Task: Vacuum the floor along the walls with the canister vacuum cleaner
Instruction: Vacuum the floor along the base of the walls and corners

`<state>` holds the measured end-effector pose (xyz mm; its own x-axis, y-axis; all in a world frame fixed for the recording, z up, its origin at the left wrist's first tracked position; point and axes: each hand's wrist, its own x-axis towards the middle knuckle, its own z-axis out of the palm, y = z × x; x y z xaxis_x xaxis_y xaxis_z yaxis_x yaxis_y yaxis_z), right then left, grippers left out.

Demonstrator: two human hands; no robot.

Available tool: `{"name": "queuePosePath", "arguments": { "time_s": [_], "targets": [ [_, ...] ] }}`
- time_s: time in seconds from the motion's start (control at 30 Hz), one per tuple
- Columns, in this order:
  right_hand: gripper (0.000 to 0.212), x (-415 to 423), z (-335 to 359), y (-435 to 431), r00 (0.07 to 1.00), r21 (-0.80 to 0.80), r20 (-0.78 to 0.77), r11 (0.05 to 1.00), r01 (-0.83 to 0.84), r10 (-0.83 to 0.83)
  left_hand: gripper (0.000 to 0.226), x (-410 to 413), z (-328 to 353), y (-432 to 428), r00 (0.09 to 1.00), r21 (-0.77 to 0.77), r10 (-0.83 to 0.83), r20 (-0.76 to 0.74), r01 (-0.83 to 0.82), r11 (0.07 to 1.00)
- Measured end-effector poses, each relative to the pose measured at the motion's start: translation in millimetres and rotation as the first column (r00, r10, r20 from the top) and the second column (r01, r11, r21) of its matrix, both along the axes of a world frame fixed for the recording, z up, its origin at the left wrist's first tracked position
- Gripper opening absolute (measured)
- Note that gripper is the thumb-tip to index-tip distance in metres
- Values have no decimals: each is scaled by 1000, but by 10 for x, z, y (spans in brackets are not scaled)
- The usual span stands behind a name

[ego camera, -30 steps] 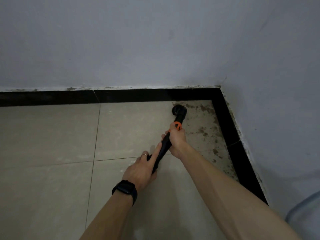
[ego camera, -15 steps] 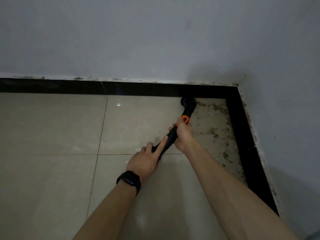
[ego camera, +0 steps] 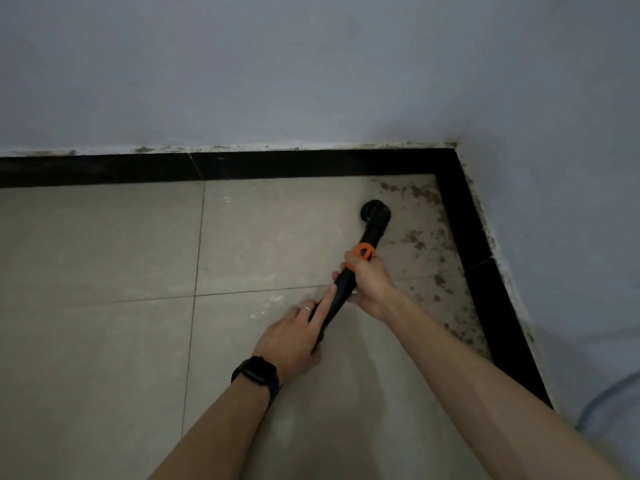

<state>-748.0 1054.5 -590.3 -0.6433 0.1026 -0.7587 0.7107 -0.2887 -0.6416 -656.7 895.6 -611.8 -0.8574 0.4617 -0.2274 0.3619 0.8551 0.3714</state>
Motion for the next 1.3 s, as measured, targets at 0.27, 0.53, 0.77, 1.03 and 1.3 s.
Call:
{"name": "queuePosePath", "arguments": {
  "time_s": [0.27, 0.53, 0.77, 1.03, 1.3],
  "targets": [
    [22, 688, -74, -430, 998, -72, 30, 996, -48, 50, 116, 545, -80, -584, 997, -31, -35, 68, 37, 999],
    [41, 1000, -166, -420, 995, 46, 66, 996, 76, -79, 114, 695, -5, -584, 991, -28, -64, 118, 67, 997],
    [41, 944, -159, -176, 990, 45, 35, 990, 134, -136, 114, 648, 34, -262, 993, -29, -49, 106, 52, 998],
    [11, 686, -113, 89, 998, -48, 33, 997, 54, -52, 116, 544, -43, 13, 1000, -72, -20, 20, 21, 997],
    [10, 496, -122, 182, 997, -79, 39, 994, 70, -68, 115, 319, -119, 117, 997, -145, -44, -67, 34, 989]
  ]
}}
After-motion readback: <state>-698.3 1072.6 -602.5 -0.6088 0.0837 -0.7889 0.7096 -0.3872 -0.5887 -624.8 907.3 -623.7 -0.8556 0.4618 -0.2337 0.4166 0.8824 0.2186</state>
